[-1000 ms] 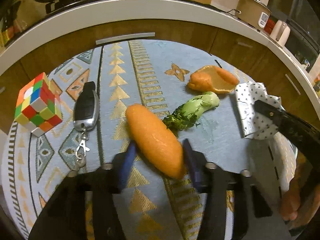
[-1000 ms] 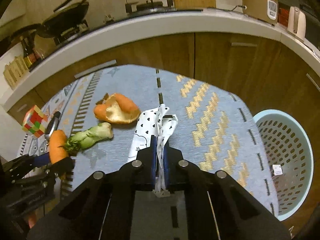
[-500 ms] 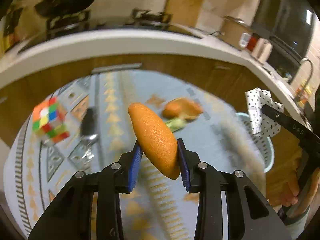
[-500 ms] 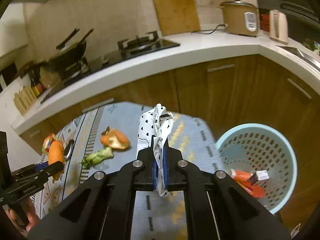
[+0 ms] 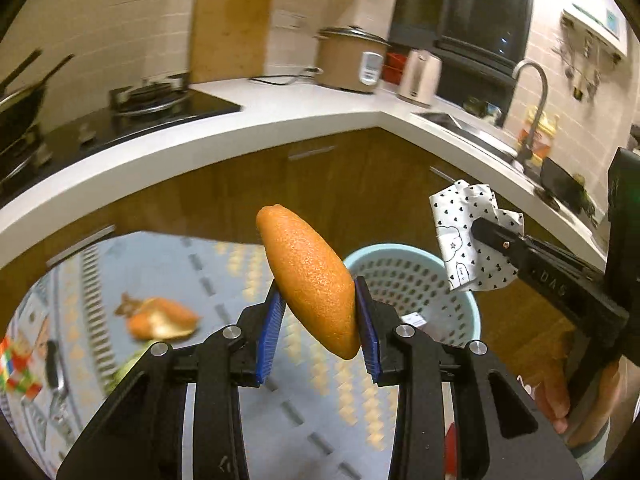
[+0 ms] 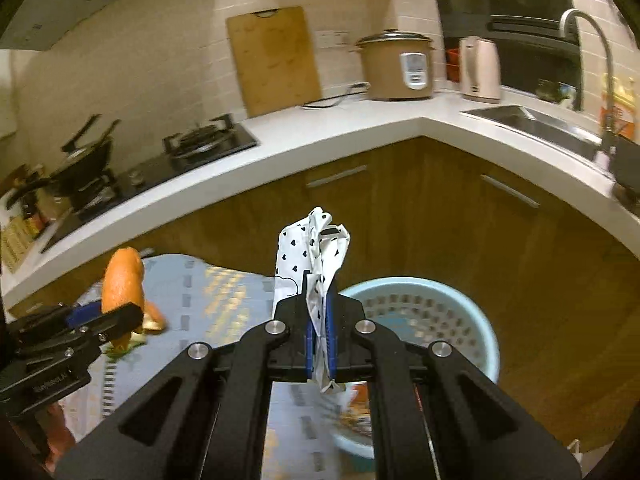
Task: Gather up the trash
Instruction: 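Carry carrot and dotted paper over the basket and open both tools to drop them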
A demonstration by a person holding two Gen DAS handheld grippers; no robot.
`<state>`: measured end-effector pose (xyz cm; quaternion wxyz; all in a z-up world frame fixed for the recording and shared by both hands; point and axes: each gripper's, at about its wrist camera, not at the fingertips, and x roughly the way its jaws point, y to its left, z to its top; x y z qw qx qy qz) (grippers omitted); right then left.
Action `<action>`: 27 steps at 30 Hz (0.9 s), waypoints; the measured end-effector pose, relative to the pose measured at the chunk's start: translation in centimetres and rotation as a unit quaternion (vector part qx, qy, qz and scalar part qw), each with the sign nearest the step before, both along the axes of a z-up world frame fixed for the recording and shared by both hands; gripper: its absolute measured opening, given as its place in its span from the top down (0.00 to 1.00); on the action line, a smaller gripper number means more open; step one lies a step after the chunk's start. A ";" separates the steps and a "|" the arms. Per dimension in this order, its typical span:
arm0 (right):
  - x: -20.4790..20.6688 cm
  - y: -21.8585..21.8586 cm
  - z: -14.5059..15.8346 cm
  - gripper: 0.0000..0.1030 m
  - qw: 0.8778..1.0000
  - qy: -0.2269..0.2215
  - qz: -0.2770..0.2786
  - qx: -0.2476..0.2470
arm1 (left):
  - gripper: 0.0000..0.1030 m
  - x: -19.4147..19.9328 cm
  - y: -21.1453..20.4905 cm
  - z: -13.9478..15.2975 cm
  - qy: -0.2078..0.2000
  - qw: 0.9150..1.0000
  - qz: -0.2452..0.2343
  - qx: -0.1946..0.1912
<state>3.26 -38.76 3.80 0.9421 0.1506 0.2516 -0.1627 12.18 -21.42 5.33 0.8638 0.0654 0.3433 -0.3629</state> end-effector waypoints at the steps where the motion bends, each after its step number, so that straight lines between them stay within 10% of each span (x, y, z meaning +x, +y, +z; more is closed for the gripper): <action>1: -0.1 -0.8 -0.3 0.97 1.000 0.005 -0.011 0.001 | 0.68 0.1 -1.2 -0.2 0.000 1.000 -0.003 0.005; 17: 0.0 -9.4 -7.6 0.96 0.988 0.093 -0.092 0.078 | 0.65 0.0 -12.6 -6.7 0.042 0.994 -0.070 0.071; 21: 0.2 -9.7 -8.6 0.95 0.986 0.104 -0.091 0.091 | 0.42 -0.5 -13.1 -6.9 0.033 0.994 -0.068 0.075; 27: -0.1 -10.3 -9.1 0.91 0.984 0.109 -0.096 0.107 | 0.38 -0.5 -12.3 -6.3 0.014 0.995 -0.054 0.077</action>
